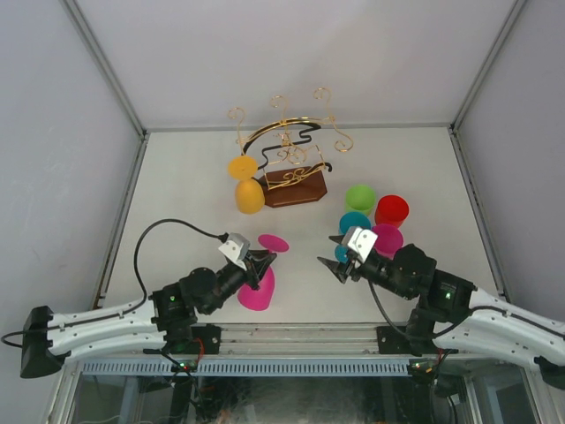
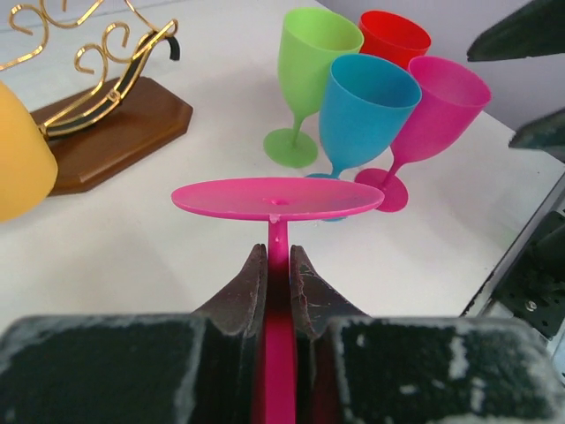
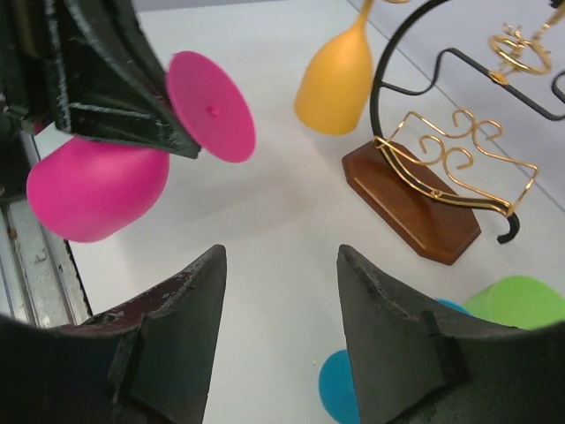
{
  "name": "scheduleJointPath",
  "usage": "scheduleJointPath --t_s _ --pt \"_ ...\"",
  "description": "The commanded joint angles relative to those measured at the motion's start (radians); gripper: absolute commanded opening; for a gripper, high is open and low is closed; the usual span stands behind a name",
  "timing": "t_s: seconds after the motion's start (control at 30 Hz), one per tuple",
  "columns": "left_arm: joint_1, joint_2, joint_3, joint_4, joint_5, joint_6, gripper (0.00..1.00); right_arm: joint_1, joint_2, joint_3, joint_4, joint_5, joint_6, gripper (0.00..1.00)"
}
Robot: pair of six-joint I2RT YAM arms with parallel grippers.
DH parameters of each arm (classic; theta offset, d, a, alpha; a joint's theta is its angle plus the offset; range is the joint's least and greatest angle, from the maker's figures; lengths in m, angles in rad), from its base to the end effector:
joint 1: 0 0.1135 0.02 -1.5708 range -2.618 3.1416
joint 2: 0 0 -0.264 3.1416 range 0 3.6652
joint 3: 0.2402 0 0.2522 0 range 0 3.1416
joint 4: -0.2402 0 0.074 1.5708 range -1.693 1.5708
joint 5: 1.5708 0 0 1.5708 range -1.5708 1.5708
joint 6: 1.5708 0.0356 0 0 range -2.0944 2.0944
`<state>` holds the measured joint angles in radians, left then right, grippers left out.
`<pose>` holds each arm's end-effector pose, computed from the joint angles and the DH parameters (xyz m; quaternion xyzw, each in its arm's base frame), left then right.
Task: Place the wine glass upside down on the wine glass rack
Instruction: Turn the wine glass upside down at the wine rack.
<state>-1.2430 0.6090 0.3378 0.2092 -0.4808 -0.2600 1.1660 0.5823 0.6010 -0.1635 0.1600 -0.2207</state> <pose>0.0674 -0.1470 0.2502 0.1903 0.7009 -0.3274 0.6045 0.0648 0.1368 0.3075 -0.4417 0.6133 0.2430 0.6080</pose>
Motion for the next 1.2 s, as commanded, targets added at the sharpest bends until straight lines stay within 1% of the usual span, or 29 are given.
scheduleJointPath --t_s 0.0,0.13,0.2,0.3,0.47,0.67,0.77,0.93,1.1,1.17 --pt "0.004 0.01 0.015 0.189 -0.015 0.106 0.0 -0.127 -0.037 0.006 0.056 -0.175 0.122 0.53" --pt "0.006 0.054 -0.004 0.318 0.008 0.199 0.0 -0.225 -0.048 0.009 0.059 -0.26 0.156 0.54" --pt "0.01 0.086 -0.008 0.384 0.014 0.241 0.0 -0.257 -0.056 0.011 0.059 -0.285 0.161 0.54" --pt "0.041 0.125 0.005 0.439 0.058 0.267 0.0 -0.277 -0.059 0.013 0.056 -0.292 0.158 0.54" --pt "0.158 0.181 0.022 0.542 0.238 0.262 0.0 -0.282 -0.069 0.029 0.029 -0.302 0.15 0.55" --pt "0.207 0.258 0.053 0.651 0.34 0.339 0.0 -0.282 -0.107 0.029 0.002 -0.284 0.16 0.55" --pt "0.222 0.3 0.054 0.725 0.374 0.373 0.0 -0.282 -0.121 0.029 -0.016 -0.283 0.162 0.55" --pt "0.228 0.37 0.065 0.83 0.369 0.426 0.0 -0.283 -0.137 0.029 -0.034 -0.284 0.168 0.55" --pt "0.238 0.423 0.101 0.879 0.381 0.445 0.0 -0.281 -0.138 0.029 -0.033 -0.299 0.181 0.55" --pt "0.246 0.433 0.116 0.886 0.389 0.427 0.0 -0.281 -0.137 0.032 -0.039 -0.296 0.182 0.55"
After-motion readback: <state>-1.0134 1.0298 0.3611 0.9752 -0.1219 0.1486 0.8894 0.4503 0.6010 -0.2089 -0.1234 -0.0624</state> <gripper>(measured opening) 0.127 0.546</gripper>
